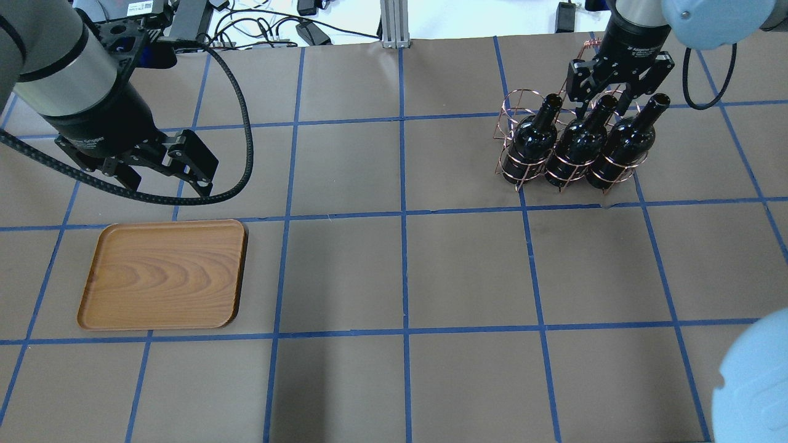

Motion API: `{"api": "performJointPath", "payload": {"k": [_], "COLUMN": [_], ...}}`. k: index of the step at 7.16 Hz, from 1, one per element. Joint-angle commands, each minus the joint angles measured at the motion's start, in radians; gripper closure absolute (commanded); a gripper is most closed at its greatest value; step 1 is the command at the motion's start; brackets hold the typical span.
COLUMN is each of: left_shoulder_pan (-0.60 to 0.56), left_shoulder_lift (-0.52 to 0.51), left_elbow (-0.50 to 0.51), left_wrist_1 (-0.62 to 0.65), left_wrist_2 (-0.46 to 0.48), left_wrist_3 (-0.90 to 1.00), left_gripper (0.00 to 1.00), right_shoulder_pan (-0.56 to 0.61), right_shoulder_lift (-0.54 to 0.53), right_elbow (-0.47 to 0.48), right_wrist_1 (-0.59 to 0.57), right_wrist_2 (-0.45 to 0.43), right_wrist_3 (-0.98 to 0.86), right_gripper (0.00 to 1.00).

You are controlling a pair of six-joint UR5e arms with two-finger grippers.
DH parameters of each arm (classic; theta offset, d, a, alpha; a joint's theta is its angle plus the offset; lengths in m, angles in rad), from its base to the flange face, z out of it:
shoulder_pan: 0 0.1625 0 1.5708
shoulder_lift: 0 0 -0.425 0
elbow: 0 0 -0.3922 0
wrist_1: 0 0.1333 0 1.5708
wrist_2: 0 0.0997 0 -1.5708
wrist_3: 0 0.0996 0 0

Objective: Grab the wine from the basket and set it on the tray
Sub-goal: 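Close the right gripper on the neck of the bottle farthest from the left arm, then lift the dark bottle up out of the rack with the right gripper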

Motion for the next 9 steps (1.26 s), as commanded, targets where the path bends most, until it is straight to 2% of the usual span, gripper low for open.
{"api": "performJointPath", "payload": {"k": [1, 3, 4, 5, 6, 7, 8, 9], "left_shoulder_pan": [0.000, 0.000, 0.000, 0.000, 0.000, 0.000, 0.003, 0.004], "left_shoulder_lift": [-0.001, 0.001, 0.001, 0.001, 0.001, 0.001, 0.003, 0.001], "left_elbow": [0.000, 0.000, 0.000, 0.000, 0.000, 0.000, 0.002, 0.005], "left_wrist_1": [0.000, 0.000, 0.000, 0.000, -0.001, 0.000, 0.000, 0.010], "left_wrist_2": [0.000, 0.002, 0.000, 0.002, 0.003, 0.002, 0.002, 0.002], "left_wrist_3": [0.000, 0.000, 0.000, 0.000, 0.000, 0.001, 0.001, 0.001], "left_gripper": [0.00, 0.00, 0.00, 0.00, 0.00, 0.00, 0.00, 0.00], "right_shoulder_pan": [0.000, -0.002, -0.002, -0.002, 0.005, 0.014, 0.061, 0.152], "right_shoulder_lift": [-0.005, -0.024, -0.076, -0.110, -0.159, -0.190, -0.199, -0.199], "right_elbow": [-0.001, -0.019, -0.075, -0.158, -0.217, -0.199, -0.124, -0.029], "right_wrist_1": [0.008, 0.018, 0.110, 0.258, 0.379, 0.444, 0.436, 0.360], "right_wrist_2": [-0.015, -0.017, -0.014, -0.021, -0.061, -0.052, -0.049, -0.048], "right_wrist_3": [-0.004, 0.003, 0.010, 0.010, 0.010, 0.018, 0.085, 0.204], "right_gripper": [1.00, 1.00, 1.00, 1.00, 1.00, 1.00, 1.00, 1.00]}}
